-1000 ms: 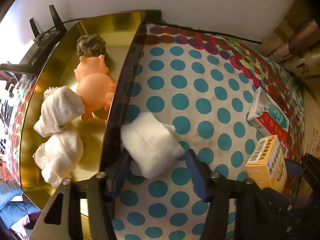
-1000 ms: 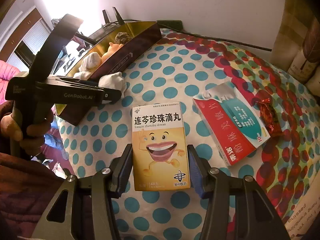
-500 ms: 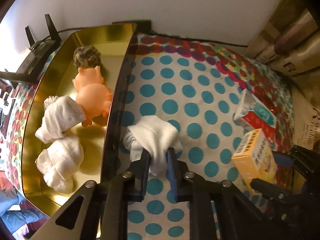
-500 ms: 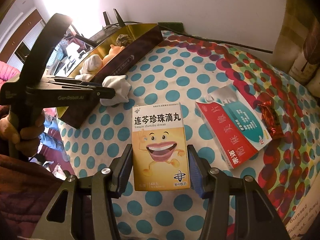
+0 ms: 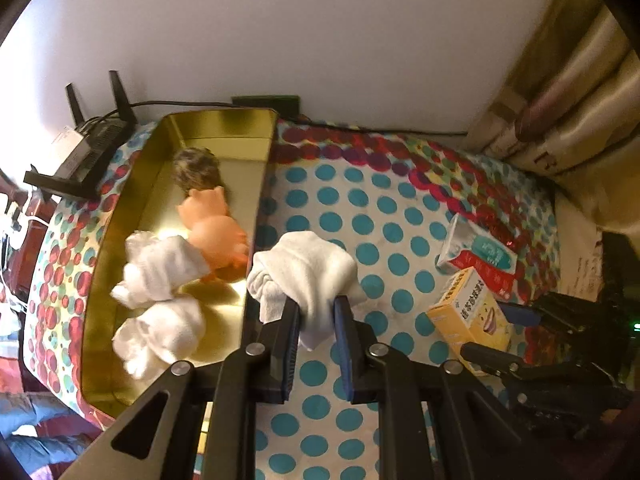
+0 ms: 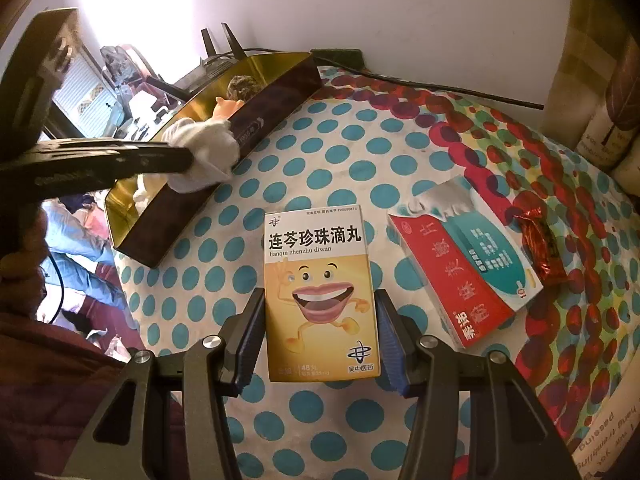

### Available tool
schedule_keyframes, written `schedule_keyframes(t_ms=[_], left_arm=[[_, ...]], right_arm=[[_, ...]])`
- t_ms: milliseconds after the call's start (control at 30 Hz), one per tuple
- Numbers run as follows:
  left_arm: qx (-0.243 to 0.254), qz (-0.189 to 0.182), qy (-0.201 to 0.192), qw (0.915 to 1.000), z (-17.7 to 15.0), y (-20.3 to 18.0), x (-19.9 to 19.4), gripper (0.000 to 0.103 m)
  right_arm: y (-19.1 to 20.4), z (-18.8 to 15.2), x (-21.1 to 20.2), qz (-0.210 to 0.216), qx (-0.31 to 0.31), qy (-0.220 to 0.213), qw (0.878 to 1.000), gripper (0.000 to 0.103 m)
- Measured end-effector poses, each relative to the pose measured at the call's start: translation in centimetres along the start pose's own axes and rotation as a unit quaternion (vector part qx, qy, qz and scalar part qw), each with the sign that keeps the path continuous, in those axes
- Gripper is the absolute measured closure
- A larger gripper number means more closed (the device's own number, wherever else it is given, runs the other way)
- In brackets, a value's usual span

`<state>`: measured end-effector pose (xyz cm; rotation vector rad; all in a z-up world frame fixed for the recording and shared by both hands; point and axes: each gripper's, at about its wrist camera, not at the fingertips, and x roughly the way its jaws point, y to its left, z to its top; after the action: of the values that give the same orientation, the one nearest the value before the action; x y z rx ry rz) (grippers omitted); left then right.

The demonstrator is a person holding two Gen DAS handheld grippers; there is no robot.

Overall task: Organize objects
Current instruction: 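Carry the white sock into the gold tray and open the left gripper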

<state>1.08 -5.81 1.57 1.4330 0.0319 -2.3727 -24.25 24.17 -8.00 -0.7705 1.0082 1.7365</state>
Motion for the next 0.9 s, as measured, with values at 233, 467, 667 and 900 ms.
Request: schedule_keyframes(t_ms=[233, 467, 667, 900], left_arm=[[-0.025, 0.031, -0.012, 0.9991, -0.4, 3.9, -2.3, 0.086], [-0.052, 0.059, -0.021, 0.9967, -1.1, 7.6, -3.7, 0.086], [-0.059, 0.069, -0.026, 0.9955, -1.3, 9.3, -4.7, 0.086], [-0.065, 0.075, -0.021, 0.9948, -1.4, 10.4, -4.3, 0.086]], right_arm=[[0.2, 0.9, 0.1, -0.001, -0.001, -0.008, 1.0, 0.053], [1.2, 2.2, 0.4, 0.005, -0.017, -0.011, 1.0, 0.053], [2.6, 3.3, 0.5, 0.008, -0.034, -0.018, 0.999, 0.053], [3.6, 4.3, 0.5, 0.008, -0.039, -0.027, 0.999, 0.053]])
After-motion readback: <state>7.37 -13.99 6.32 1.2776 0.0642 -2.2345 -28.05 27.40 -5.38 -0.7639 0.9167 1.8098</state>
